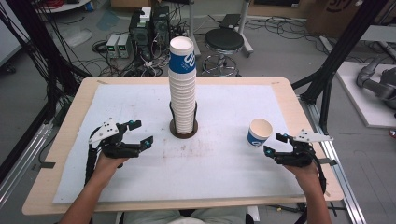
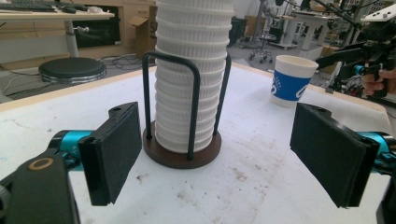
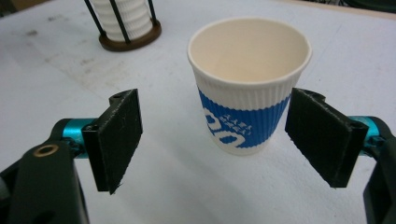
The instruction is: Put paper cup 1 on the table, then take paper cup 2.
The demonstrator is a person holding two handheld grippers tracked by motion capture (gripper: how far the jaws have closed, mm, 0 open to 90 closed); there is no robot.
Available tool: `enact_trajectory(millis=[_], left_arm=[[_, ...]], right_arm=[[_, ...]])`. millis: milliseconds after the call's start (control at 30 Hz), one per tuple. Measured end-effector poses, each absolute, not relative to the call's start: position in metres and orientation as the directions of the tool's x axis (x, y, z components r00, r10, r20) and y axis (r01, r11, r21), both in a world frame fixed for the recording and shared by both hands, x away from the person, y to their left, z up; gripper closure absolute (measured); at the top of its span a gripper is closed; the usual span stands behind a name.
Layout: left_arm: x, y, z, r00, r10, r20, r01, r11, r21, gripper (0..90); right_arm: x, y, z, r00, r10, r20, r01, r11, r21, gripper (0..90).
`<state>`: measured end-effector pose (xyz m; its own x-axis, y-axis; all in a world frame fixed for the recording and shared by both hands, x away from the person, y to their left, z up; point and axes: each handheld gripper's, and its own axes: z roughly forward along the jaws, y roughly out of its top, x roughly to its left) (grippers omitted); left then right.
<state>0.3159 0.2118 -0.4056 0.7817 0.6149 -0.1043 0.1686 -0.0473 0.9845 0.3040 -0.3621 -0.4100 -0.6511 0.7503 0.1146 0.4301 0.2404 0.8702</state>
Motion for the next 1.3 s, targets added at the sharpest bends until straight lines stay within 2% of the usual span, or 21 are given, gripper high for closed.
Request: enact_trajectory(millis=[167,500,1300], left_arm=[[0.315,0.213,-0.402,0.779,0.620,-0.091,0.155,-0.051,0.987,16.7],[0.315,0.217,-0.400,0.784,0.611,-0.109,0.164,-0.034,0.986,16.6],[0.309,0.219,-0.397,0.787,0.609,-0.103,0.151,-0.028,0.988,16.7]], right_arm=[[0.293,-0.357,-0.398,-0.650,0.748,0.135,0.386,0.171,0.907,19.4],[0.283,-0.325,-0.382,-0.667,0.742,0.063,0.275,0.166,0.947,19.4],[0.289,-0.304,-0.385,-0.722,0.690,0.057,0.278,0.214,0.936,19.5]])
